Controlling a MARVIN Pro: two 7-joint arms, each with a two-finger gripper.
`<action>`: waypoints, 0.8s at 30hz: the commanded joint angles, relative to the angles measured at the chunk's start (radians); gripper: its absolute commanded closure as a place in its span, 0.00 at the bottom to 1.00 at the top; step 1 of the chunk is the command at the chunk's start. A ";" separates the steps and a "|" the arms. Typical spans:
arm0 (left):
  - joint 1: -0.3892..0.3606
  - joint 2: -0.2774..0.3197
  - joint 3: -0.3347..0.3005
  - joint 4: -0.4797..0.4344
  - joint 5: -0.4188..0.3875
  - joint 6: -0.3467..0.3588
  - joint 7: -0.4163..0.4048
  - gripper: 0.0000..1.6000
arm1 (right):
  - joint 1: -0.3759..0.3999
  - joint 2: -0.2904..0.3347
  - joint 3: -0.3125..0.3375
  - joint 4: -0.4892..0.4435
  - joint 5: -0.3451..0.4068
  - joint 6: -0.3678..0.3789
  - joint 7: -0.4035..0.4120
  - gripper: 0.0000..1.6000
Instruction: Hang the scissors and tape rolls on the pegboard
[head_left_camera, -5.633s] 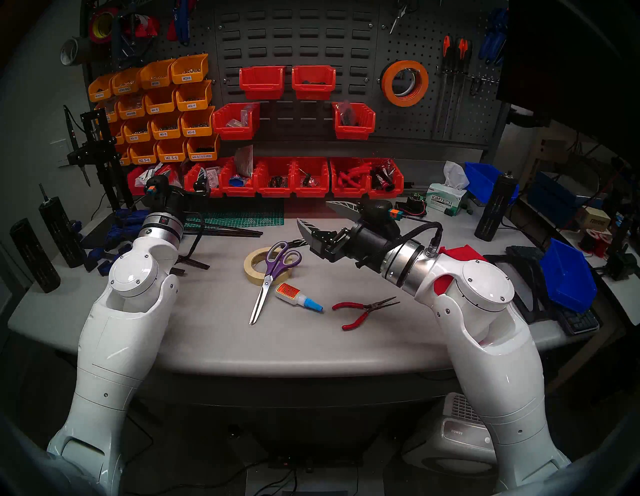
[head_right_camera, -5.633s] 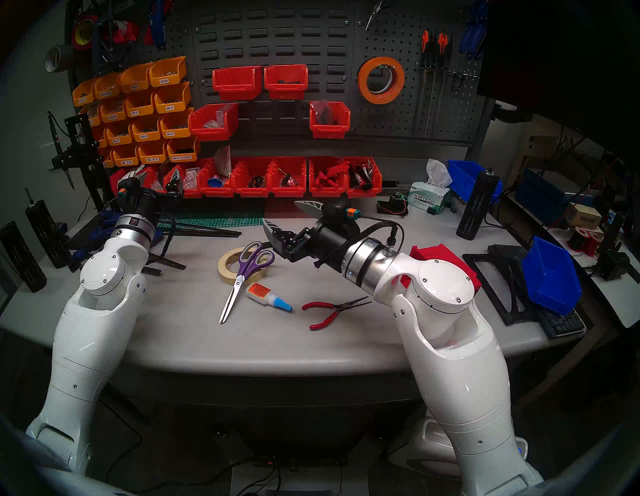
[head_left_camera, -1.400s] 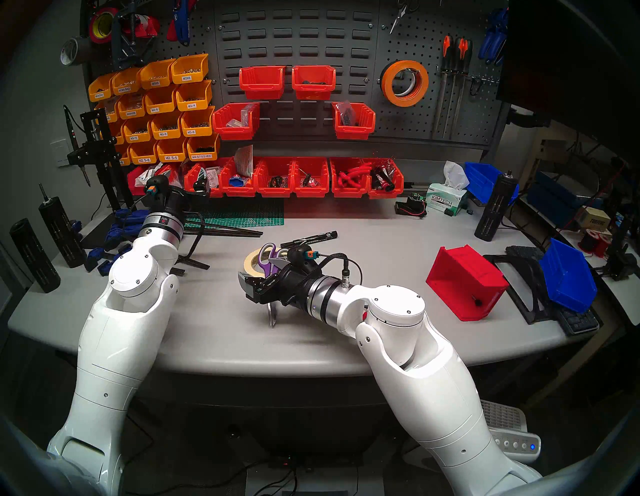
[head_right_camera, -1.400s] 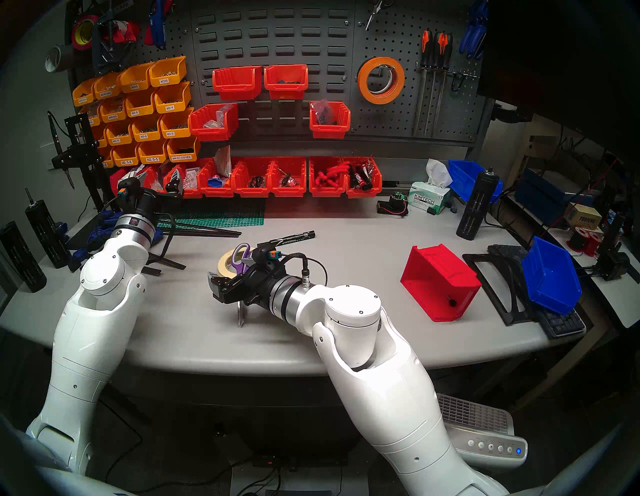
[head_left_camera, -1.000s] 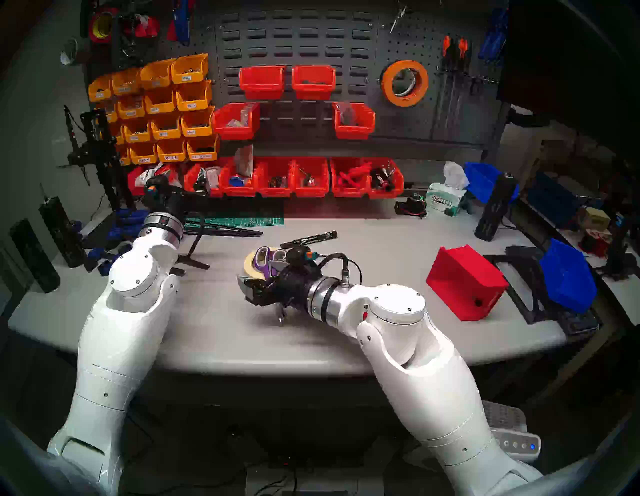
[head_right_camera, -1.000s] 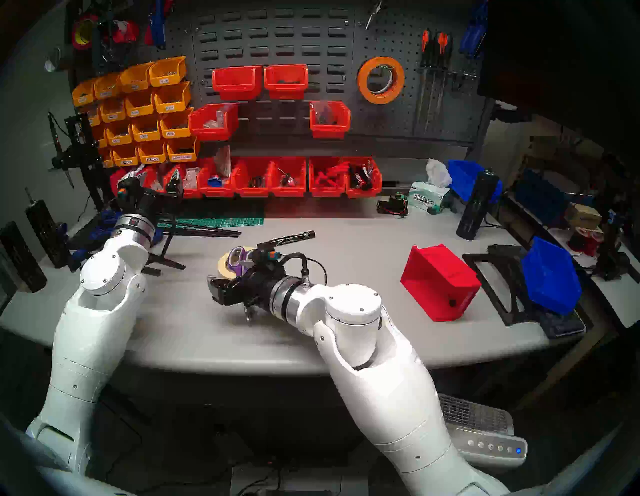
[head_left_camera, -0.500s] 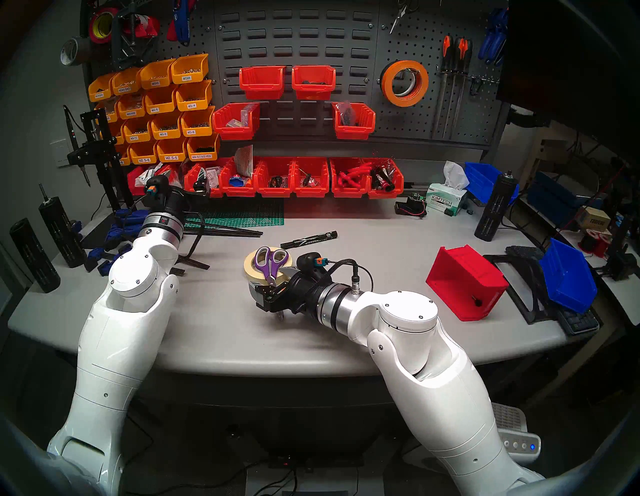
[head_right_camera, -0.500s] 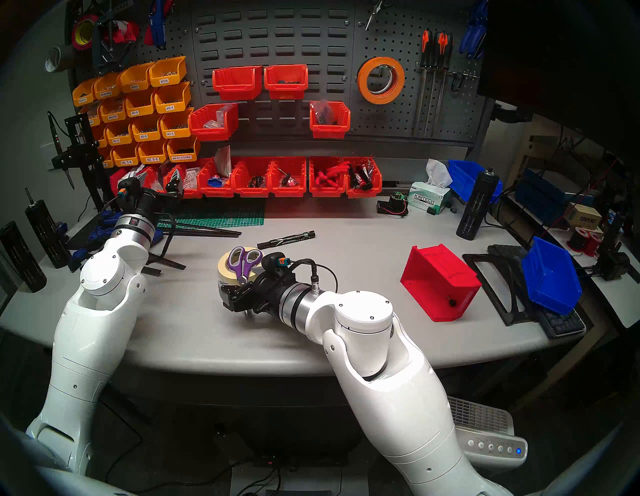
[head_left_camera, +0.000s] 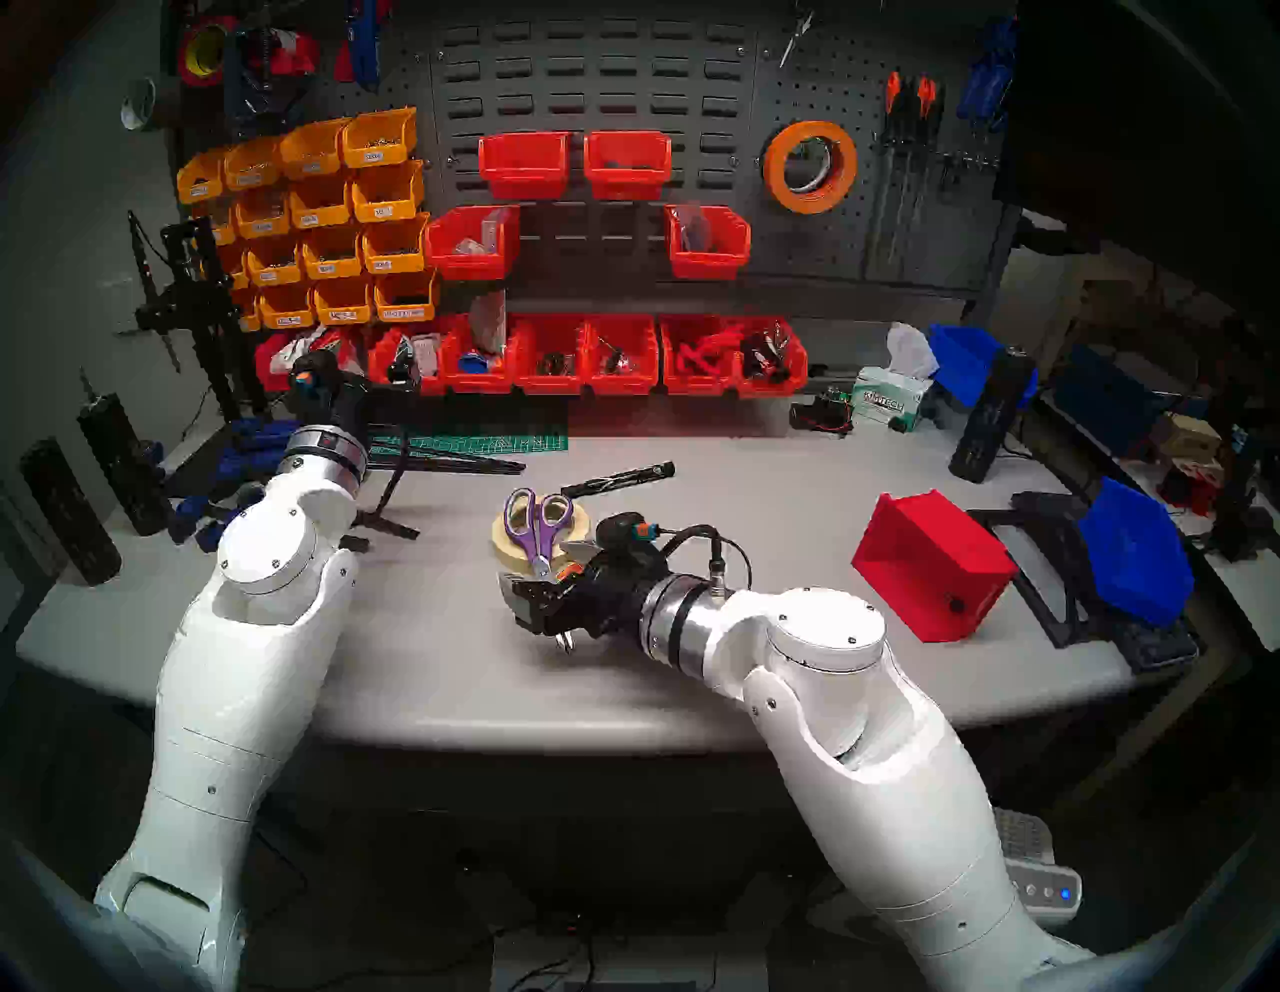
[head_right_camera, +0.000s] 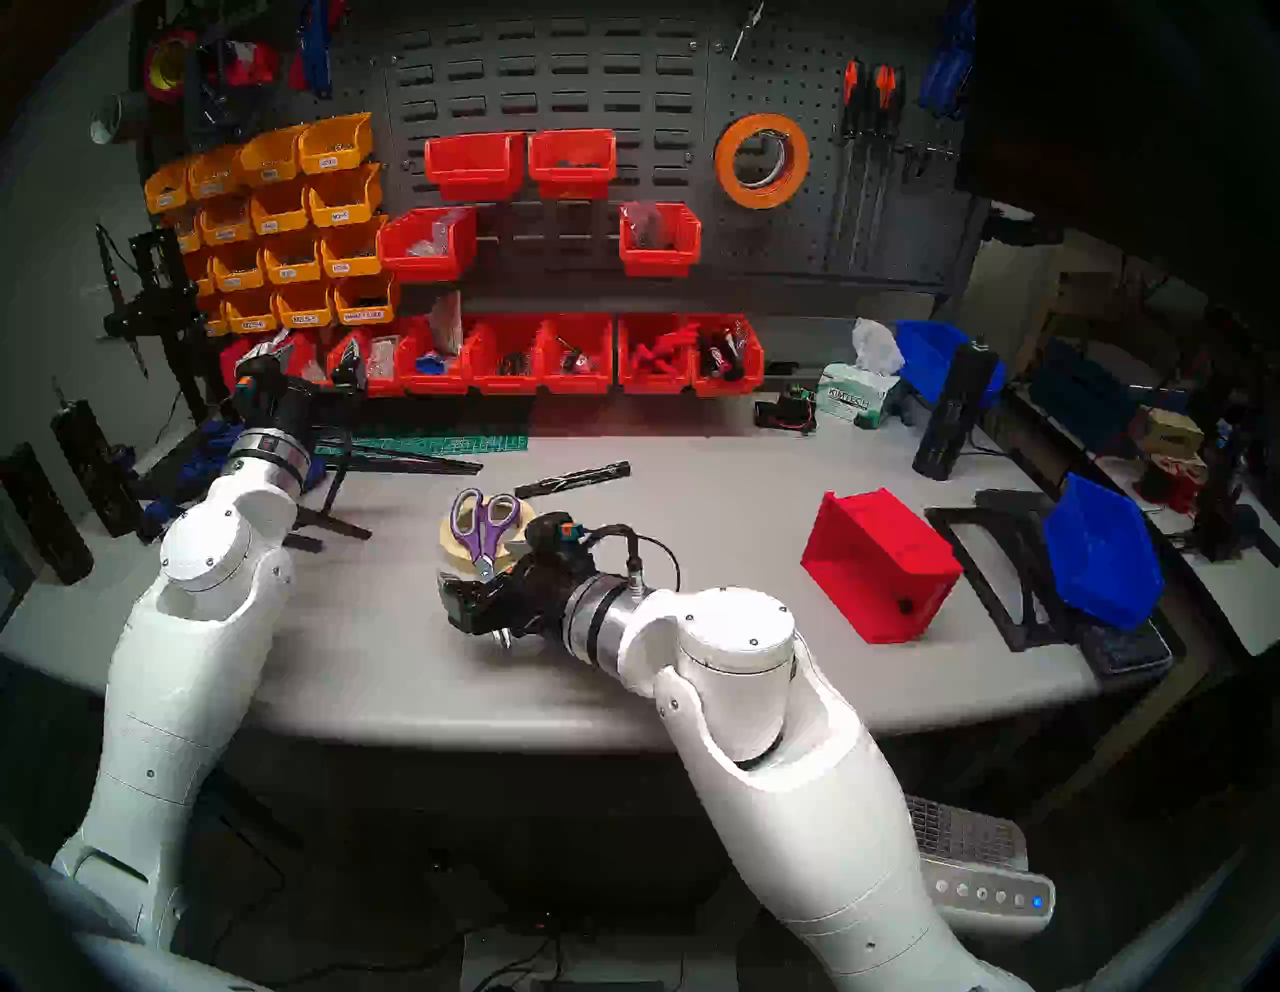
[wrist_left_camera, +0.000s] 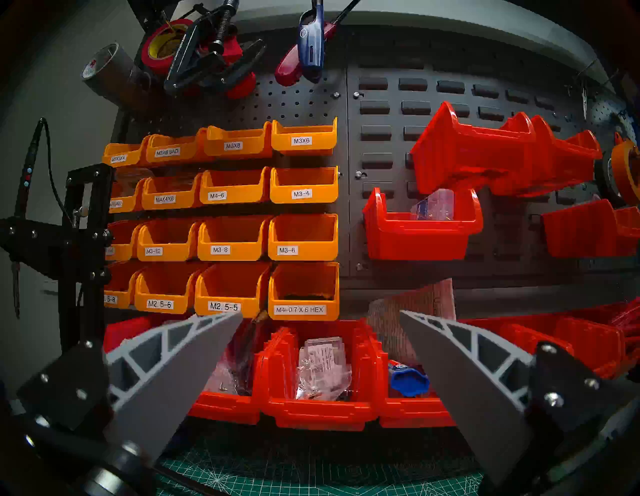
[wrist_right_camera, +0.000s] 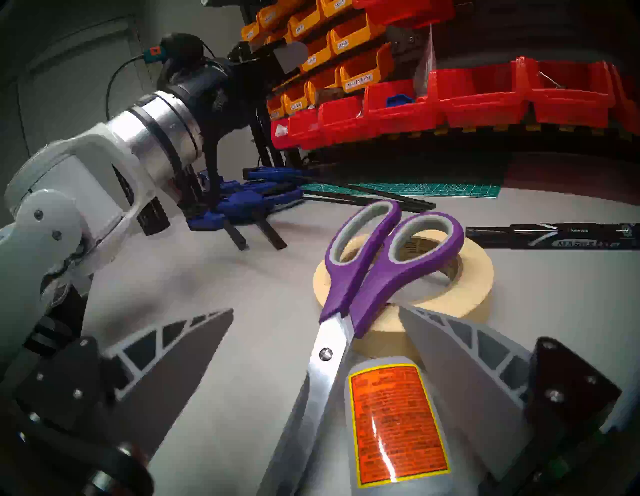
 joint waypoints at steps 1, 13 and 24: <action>-0.029 0.001 -0.013 -0.030 -0.002 -0.012 0.002 0.00 | 0.005 0.002 -0.007 -0.039 -0.008 -0.029 0.005 0.00; -0.029 0.002 -0.013 -0.029 -0.002 -0.012 0.002 0.00 | 0.007 0.070 -0.041 -0.054 -0.065 -0.130 0.047 0.00; -0.029 0.001 -0.013 -0.030 -0.002 -0.012 0.002 0.00 | 0.008 0.094 -0.050 -0.054 -0.076 -0.168 0.089 0.00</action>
